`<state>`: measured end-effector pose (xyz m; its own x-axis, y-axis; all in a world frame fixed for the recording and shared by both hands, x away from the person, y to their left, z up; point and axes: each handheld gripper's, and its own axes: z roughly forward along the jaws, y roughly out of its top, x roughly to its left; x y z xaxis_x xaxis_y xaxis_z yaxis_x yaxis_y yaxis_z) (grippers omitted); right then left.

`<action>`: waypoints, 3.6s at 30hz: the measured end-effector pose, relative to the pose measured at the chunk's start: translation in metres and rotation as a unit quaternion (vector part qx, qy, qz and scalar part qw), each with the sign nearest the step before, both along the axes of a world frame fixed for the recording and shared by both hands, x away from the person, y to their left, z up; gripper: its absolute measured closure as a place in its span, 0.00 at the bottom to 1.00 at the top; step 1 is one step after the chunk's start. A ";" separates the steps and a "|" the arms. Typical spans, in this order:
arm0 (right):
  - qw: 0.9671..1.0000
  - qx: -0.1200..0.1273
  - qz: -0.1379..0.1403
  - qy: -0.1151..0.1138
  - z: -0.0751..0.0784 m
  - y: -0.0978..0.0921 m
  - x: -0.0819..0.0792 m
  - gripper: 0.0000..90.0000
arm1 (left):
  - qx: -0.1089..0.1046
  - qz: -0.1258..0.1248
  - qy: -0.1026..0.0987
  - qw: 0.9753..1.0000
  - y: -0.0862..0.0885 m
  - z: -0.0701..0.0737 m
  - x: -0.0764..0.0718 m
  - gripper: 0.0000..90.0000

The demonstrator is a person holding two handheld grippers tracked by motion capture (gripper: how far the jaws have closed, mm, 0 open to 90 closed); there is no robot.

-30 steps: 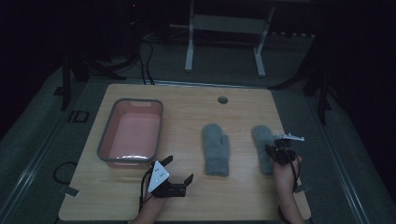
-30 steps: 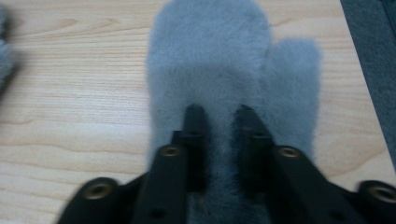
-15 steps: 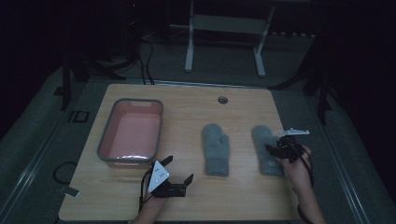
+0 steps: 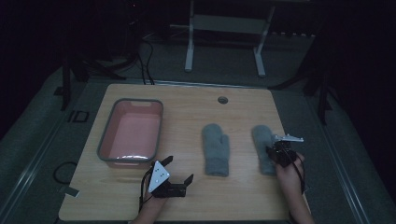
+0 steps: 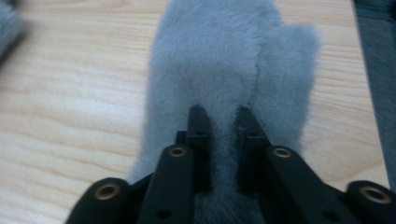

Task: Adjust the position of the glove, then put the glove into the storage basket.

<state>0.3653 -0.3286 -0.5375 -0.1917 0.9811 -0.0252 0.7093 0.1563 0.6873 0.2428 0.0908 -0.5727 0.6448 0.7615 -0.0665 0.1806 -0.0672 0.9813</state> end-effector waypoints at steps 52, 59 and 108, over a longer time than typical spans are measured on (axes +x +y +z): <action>0.990 0.086 0.114 -0.006 0.048 0.169 -0.013 0.51 | -0.002 0.012 0.014 1.000 0.001 0.000 0.002 0.01; 0.985 0.079 0.150 -0.023 0.069 0.134 -0.018 0.15 | -0.009 0.003 0.057 0.998 0.005 0.008 0.008 0.01; 0.968 0.079 0.212 0.105 0.004 0.115 0.033 0.42 | 0.088 -0.067 0.330 0.937 -0.074 0.026 0.140 0.36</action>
<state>0.3982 -0.2137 -0.5333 -0.5623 0.8019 0.2022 0.7313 0.3679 0.5744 0.3832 0.0168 -0.5464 0.5972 0.7137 -0.3659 0.7236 -0.2826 0.6297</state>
